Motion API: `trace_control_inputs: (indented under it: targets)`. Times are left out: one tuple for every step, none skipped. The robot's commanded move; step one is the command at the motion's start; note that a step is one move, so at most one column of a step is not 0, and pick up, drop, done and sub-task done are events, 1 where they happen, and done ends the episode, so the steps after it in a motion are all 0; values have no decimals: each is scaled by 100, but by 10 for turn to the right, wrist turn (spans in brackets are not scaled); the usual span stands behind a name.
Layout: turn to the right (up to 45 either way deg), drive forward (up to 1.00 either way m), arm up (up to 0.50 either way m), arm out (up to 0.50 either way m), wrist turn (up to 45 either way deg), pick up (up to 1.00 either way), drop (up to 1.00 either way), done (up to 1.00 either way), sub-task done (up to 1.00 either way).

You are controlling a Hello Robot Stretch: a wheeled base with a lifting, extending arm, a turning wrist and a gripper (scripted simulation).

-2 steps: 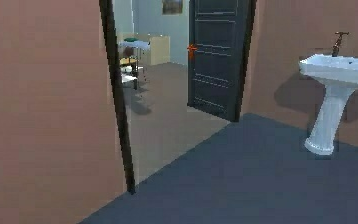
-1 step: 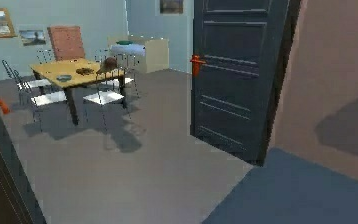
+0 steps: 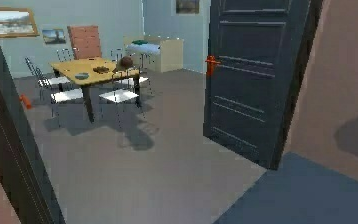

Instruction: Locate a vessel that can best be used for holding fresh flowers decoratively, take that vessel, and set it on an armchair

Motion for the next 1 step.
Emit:
trace_control_inputs:
  targets:
    - [0,100,0,0,0,0,0,0,0]
